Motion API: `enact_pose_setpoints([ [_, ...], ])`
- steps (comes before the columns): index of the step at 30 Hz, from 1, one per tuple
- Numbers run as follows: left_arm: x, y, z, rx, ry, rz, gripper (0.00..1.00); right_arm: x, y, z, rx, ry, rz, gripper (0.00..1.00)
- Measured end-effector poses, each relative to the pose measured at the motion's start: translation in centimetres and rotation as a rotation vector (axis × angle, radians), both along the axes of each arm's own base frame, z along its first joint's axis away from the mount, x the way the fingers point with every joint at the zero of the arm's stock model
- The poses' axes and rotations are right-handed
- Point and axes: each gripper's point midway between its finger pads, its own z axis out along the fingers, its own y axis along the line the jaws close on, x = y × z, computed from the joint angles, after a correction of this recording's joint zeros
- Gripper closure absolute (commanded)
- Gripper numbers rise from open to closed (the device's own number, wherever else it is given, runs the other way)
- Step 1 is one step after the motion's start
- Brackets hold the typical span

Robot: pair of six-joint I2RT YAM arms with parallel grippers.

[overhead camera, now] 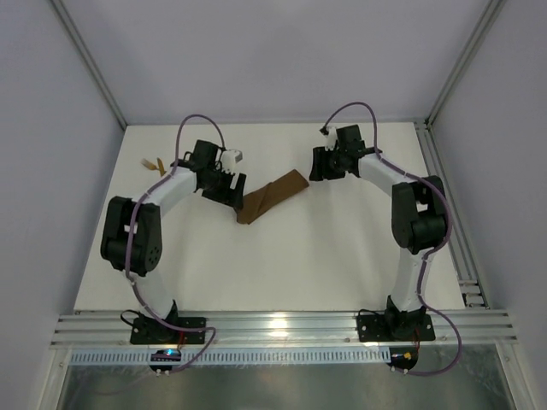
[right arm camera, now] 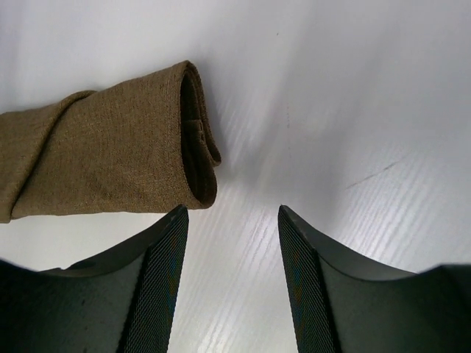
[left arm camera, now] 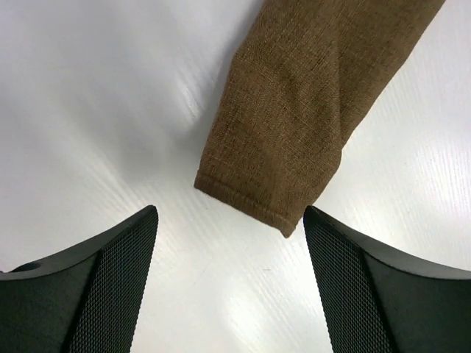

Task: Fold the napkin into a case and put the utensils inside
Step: Turn over the smaller rectangle folded napkin at the center of the board.

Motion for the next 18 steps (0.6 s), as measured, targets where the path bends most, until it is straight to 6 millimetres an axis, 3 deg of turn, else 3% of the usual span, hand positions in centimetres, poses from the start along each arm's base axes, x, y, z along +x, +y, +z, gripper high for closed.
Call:
enact_pose_setpoints([
  [3, 0.6, 0.6, 2.4, 0.011, -0.078, 0.004, 0.19, 0.3, -0.7, 2.3, -0.026, -0.062, -0.036, 0.5],
  [5, 0.9, 0.9, 3.9, 0.014, -0.127, 0.011, 0.28, 0.5, -0.6, 4.0, -0.036, -0.11, -0.043, 0.63],
  [6, 1.2, 1.0, 4.6, 0.019, -0.152, 0.016, 0.44, 0.6, -0.1, 5.0, -0.035, -0.14, -0.036, 0.75],
  [9, 2.1, 1.2, 5.6, 0.049, -0.225, 0.021, 0.62, 0.1, 2.4, 6.7, 0.009, -0.203, 0.008, 0.92],
  [11, 2.4, 0.9, 4.9, 0.081, -0.237, 0.008, 0.62, -0.3, 4.0, 6.9, 0.047, -0.211, 0.033, 0.95],
  [14, 2.2, 0.0, 1.8, 0.133, -0.195, -0.032, 0.62, -0.7, 5.4, 5.7, 0.089, -0.182, 0.056, 0.97],
  [18, 0.4, 0.1, -2.5, 0.215, -0.118, -0.063, 0.64, -0.2, 6.0, 2.0, 0.127, -0.108, 0.041, 0.97],
])
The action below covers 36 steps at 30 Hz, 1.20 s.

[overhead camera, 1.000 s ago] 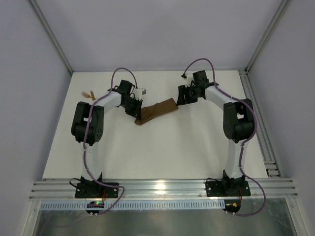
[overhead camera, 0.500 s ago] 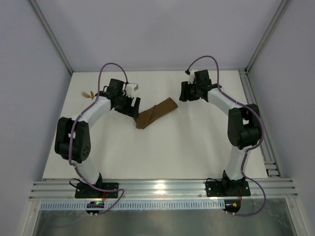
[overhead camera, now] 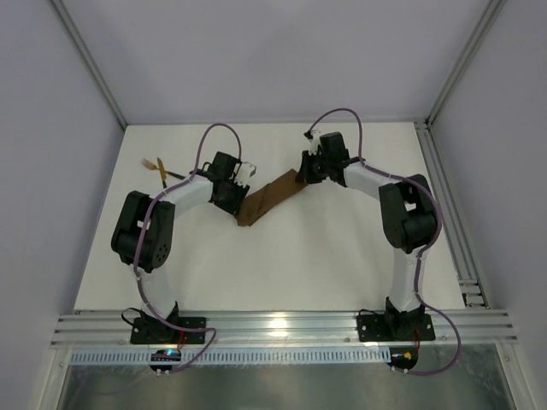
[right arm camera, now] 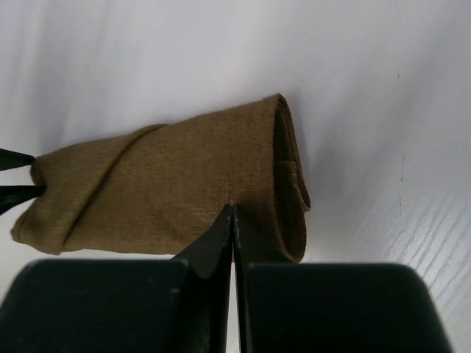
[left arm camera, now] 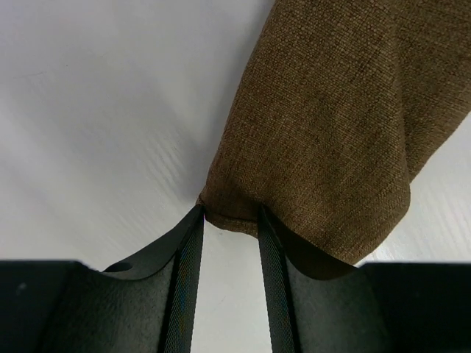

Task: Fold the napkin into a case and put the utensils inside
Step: Turn over the smaller rectangle folded napkin at the center of the board, then pick up the fork from the corner of the board.

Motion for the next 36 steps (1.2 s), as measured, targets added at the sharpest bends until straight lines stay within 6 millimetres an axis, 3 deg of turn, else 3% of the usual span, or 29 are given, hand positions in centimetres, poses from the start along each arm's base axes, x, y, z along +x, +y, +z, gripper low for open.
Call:
enact_pose_setpoints([
  [5, 0.2, 0.3, -0.8, 0.028, 0.001, -0.007, 0.65, -0.3, -0.7, -5.7, 0.002, 0.14, -0.056, 0.97],
  [15, 0.6, 0.1, -0.7, 0.014, -0.01, -0.012, 0.58, 0.2, -1.1, -5.5, 0.055, 0.159, -0.087, 0.95],
  [20, 0.6, 0.4, 0.5, 0.018, -0.034, 0.0, 0.39, 0.0, -1.0, -5.0, 0.056, 0.16, -0.068, 0.85],
  [22, 1.0, 0.7, 2.1, 0.018, -0.076, 0.017, 0.31, -0.2, -1.0, -4.3, 0.058, 0.159, -0.061, 0.75],
  [24, 1.5, 1.1, 4.4, 0.015, -0.136, 0.043, 0.26, -0.2, -1.0, -2.6, 0.061, 0.137, -0.052, 0.66],
  [27, 2.9, 2.5, 9.2, 0.003, -0.261, 0.125, 0.19, 0.3, -1.0, 1.4, 0.073, 0.061, -0.043, 0.63],
  [30, 4.8, 6.4, 14.7, -0.006, -0.412, 0.307, 0.12, 0.6, -1.1, 7.0, 0.089, -0.061, -0.044, 0.6],
  [33, 6.2, 13.5, 18.2, 0.009, -0.518, 0.553, 0.07, 0.1, -1.1, 12.0, 0.092, -0.179, -0.058, 0.59],
  [36, 6.7, 20.5, 17.9, 0.085, -0.526, 0.761, 0.07, -1.1, -0.3, 15.2, 0.09, -0.263, -0.059, 0.59],
])
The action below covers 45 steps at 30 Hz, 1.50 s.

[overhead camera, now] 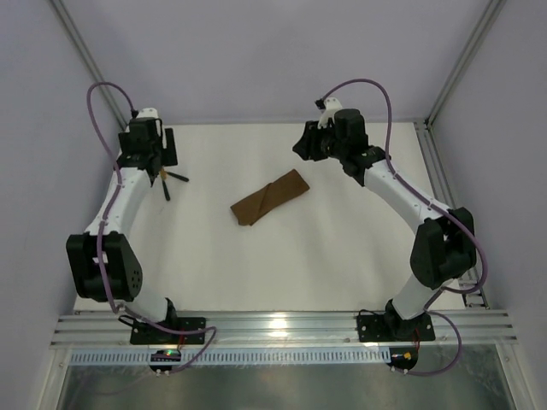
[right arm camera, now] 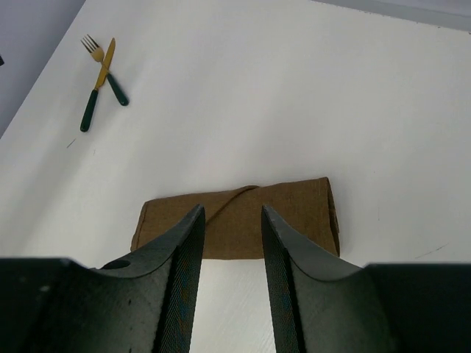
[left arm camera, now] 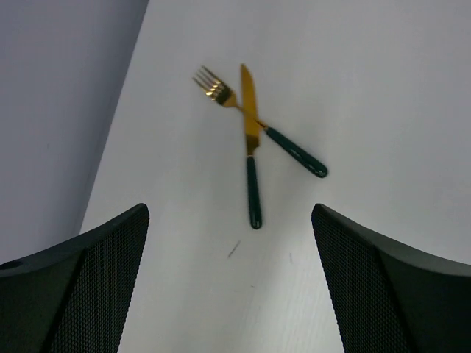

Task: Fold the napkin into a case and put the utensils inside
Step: Pick up the fork from the corner of the board.

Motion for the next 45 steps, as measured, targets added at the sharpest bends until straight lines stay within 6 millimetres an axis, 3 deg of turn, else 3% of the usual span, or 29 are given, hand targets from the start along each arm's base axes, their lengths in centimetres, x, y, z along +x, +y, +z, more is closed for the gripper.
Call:
enact_pose_setpoints([
  [1, 0.2, 1.5, -0.8, 0.014, 0.019, 0.047, 0.07, -0.5, 0.3, 0.3, -0.006, -0.011, 0.001, 0.59],
  [3, 0.9, 2.7, -3.0, 0.035, 0.079, 0.086, 0.09, -1.2, 0.9, -0.3, -0.024, -0.008, 0.006, 0.59],
  [8, 4.0, 2.5, -10.3, 0.058, 0.259, 0.075, 0.14, -2.5, 0.8, -4.7, -0.086, 0.084, 0.008, 0.59],
  [11, 4.2, 3.6, -13.7, 0.048, 0.336, 0.092, 0.2, -3.1, 0.1, -6.8, -0.121, 0.129, -0.003, 0.59],
  [13, 3.7, 4.8, -14.8, 0.035, 0.369, 0.113, 0.23, -3.5, -0.3, -7.7, -0.137, 0.147, -0.009, 0.59],
  [18, 3.3, 6.2, -15.2, -0.022, 0.375, 0.124, 0.27, -3.7, -0.5, -8.4, -0.159, 0.154, -0.019, 0.59],
  [27, 4.5, 2.1, -15.2, -0.099, 0.352, 0.051, 0.24, -4.1, -0.7, -9.5, -0.187, 0.167, -0.03, 0.59],
  [32, 7.9, -0.1, -14.4, -0.084, 0.31, 0.007, 0.25, -4.5, -0.9, -10.8, -0.201, 0.194, -0.03, 0.59],
  [39, 7.7, -0.2, -18.2, -0.088, 0.393, 0.028, 0.28, -4.9, -1.0, -11.6, -0.209, 0.21, -0.028, 0.59],
  [43, 7.7, 0.1, -18.1, -0.077, 0.396, 0.037, 0.3, -4.9, -1.0, -11.6, -0.209, 0.211, -0.028, 0.59],
  [45, 7.6, 0.1, -18.2, -0.076, 0.398, 0.038, 0.35, -4.9, -1.1, -11.7, -0.211, 0.213, -0.028, 0.59],
])
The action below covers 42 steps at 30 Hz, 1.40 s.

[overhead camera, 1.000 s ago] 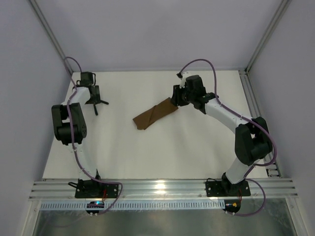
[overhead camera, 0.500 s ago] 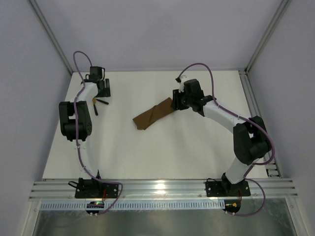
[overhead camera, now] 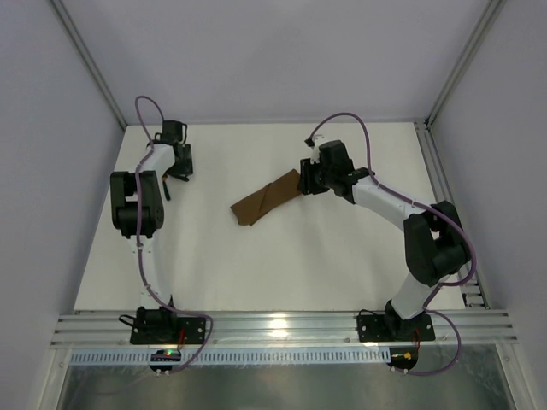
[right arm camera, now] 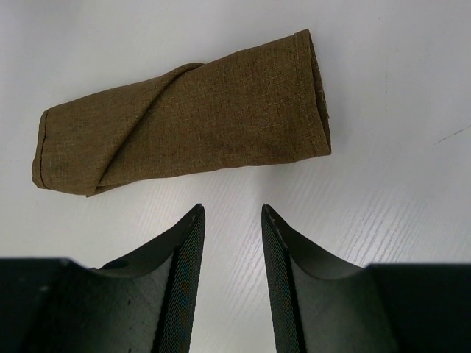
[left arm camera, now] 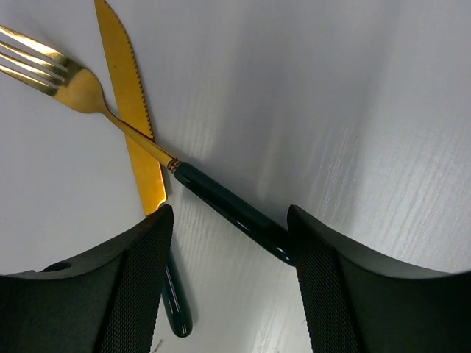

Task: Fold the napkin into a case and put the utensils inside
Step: Pick up the fork from the corner of the board.

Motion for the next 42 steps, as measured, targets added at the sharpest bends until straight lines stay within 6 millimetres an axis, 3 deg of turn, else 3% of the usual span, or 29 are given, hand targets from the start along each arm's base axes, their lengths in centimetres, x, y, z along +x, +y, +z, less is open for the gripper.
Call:
enact_pose_setpoints([
  [5, 0.0, 0.1, -0.2, 0.008, 0.007, 0.001, 0.52, -0.3, -0.2, -0.6, -0.007, 0.013, -0.001, 0.59],
  [18, -0.4, 0.2, -0.4, 0.026, 0.042, -0.048, 0.54, -0.7, -0.5, -1.3, -0.024, 0.025, -0.001, 0.59],
  [25, -4.9, -0.2, -0.5, 0.013, 0.117, -0.095, 0.55, -0.8, -0.7, -0.9, -0.028, 0.01, 0.0, 0.59],
  [32, -6.8, 0.0, -0.5, 0.025, 0.16, -0.138, 0.48, -0.9, -0.5, -0.2, -0.025, -0.008, 0.008, 0.59],
  [36, -7.0, 0.3, -0.2, 0.019, 0.186, -0.144, 0.46, -1.2, -0.7, -0.5, -0.031, -0.001, 0.008, 0.59],
  [42, -3.8, 1.1, 0.1, 0.019, 0.161, -0.126, 0.47, -1.2, -0.9, -0.6, -0.043, -0.002, 0.003, 0.59],
])
